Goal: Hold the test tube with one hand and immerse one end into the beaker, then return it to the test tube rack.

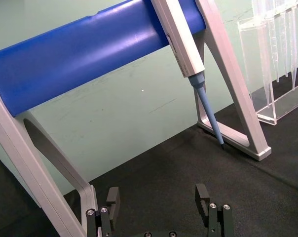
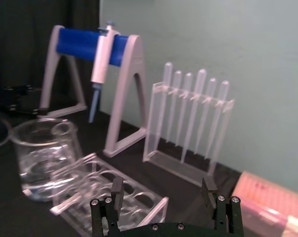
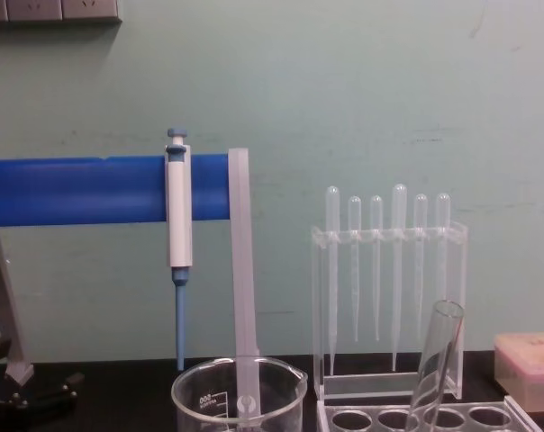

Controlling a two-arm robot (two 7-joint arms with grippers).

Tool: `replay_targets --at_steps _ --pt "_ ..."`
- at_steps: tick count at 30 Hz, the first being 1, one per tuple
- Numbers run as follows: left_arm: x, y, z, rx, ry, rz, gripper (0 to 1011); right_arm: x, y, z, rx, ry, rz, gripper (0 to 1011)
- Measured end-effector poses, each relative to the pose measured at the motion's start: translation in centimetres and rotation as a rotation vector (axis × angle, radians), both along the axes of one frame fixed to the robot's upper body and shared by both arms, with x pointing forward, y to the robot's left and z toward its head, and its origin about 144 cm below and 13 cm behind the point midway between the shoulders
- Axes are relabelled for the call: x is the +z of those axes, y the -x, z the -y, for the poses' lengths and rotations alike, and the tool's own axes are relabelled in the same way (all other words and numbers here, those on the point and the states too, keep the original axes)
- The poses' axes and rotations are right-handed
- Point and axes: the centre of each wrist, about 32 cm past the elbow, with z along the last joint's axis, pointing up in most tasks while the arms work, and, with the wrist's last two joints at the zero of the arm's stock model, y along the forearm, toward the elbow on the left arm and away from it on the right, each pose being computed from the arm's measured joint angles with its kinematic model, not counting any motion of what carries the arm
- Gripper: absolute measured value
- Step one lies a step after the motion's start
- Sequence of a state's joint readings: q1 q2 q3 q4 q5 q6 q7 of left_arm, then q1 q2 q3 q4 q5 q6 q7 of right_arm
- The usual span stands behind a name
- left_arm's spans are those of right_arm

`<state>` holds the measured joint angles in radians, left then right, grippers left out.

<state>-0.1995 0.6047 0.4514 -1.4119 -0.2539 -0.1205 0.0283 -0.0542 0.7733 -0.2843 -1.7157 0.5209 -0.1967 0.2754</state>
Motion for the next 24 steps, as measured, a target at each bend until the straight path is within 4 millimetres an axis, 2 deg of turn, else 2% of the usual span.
replay_targets --at_steps 7,13,24 --pt "0.0 0.0 0.0 0.0 0.0 0.0 1000 -0.2 0.0 0.0 0.133 -0.022 -0.065 1003" --pt "0.0 0.0 0.0 0.0 0.0 0.0 1000 -0.7 -2.2 -0.6 0.254 -0.02 -0.098 1003" --pt "0.0 0.0 0.0 0.0 0.0 0.0 1000 -1.6 -5.1 -1.1 0.342 -0.003 -0.104 1003"
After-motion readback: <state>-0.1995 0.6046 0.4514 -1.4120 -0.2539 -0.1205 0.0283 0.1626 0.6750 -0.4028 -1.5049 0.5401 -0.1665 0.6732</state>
